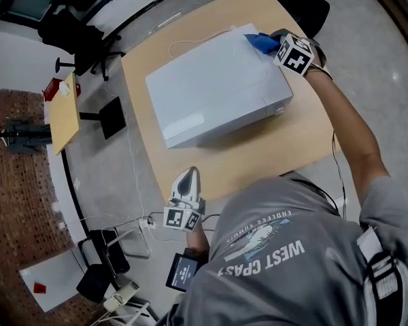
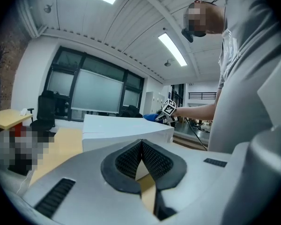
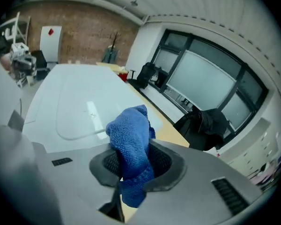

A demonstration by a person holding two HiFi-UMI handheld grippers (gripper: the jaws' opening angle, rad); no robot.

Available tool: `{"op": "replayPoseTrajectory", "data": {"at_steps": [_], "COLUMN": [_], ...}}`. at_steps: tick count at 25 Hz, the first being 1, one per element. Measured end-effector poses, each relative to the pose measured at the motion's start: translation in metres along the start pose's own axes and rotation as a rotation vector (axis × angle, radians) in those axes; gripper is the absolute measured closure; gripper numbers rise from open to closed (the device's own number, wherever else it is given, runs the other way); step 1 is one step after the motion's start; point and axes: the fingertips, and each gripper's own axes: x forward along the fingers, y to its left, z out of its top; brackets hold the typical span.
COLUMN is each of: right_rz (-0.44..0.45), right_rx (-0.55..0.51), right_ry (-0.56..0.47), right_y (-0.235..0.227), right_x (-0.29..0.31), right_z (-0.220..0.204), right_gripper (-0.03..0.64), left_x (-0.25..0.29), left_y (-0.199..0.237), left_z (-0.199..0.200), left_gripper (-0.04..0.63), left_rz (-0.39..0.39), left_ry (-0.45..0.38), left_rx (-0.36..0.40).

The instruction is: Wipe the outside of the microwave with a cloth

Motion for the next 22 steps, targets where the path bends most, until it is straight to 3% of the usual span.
{"op": "replayPoseTrajectory", "data": {"at_steps": [3, 7, 15, 22], "right_rz": [0.011, 0.043, 0.107, 0.201], "right_rx": [-0.154, -0.295, -0.362, -0.539], "right_ry": [0.115, 0.148, 0.083, -0.031], "right_y": [0.017, 0.059, 0.163, 0.244], "right_x": [-0.002, 0.019, 0.082, 0.109], "right_z": [0.023, 0.076, 0.204, 0.306], "right_gripper": [0.528, 0.528, 0.528, 0.531], "left_x": [-0.013, -0.028, -0.069, -0.090], "left_y": [0.027, 0.065, 0.141, 0.173], "left_z": [0.001, 0.003, -0.015, -0.011], "left_gripper": [0.572, 0.572, 0.572, 0.572], "left_rz": [0.001, 0.006, 0.043, 0.105], "left_ry": [-0.015, -0.043, -0.097, -0.130], "left_rx": [-0.023, -0.039, -0.083, -0.127]}}
